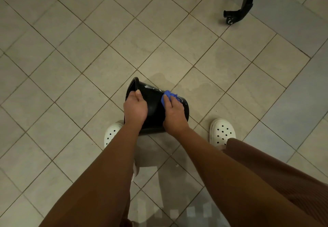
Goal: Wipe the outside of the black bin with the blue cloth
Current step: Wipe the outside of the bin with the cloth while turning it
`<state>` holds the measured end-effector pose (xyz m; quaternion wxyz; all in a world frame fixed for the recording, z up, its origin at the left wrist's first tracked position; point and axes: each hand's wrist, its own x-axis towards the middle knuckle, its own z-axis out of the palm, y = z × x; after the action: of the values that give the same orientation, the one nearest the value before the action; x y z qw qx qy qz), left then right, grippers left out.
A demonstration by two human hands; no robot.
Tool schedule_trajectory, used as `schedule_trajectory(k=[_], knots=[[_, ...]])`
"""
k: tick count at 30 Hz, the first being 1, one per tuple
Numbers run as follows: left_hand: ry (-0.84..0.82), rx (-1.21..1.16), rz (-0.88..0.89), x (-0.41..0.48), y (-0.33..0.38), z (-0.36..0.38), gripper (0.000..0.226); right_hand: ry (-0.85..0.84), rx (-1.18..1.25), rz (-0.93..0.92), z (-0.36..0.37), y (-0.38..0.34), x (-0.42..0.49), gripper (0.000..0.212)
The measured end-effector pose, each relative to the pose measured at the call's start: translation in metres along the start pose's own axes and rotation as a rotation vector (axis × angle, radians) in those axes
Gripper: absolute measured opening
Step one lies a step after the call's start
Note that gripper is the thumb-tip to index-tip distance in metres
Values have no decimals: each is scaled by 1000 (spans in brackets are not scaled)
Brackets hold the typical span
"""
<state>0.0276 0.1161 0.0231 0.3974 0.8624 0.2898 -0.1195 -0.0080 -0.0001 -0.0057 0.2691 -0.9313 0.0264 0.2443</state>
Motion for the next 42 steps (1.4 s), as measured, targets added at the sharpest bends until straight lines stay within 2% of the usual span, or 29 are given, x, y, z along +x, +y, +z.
schedule_trajectory(k=[6,10,13,15,21,25,30,36,42], knots=[[-1,13,0,-2,-1,-1,40,-38,-1,198,6,-20,-2,96],[-2,28,9,1,-1,-1,40,-31,-30,149,17,-28,-11,90],[-13,8,30,1,-2,-1,39,-9,-89,55,11,-13,-7,94],[-9,-5,28,1,-3,0,39,-37,-88,54,8,-4,-3,96],[10,23,39,-4,-2,0,34,-34,64,257,13,-20,-2,101],[7,18,41,0,-3,0,40,40,85,156,24,-30,-14,87],[33,-48,23,2,-2,4,39,25,-6,-19,10,-6,-3,90],[52,-65,11,-2,-2,3,34,19,45,223,13,2,-2,99],[40,-90,-38,0,-2,-1,39,3,35,66,20,-8,-5,97]])
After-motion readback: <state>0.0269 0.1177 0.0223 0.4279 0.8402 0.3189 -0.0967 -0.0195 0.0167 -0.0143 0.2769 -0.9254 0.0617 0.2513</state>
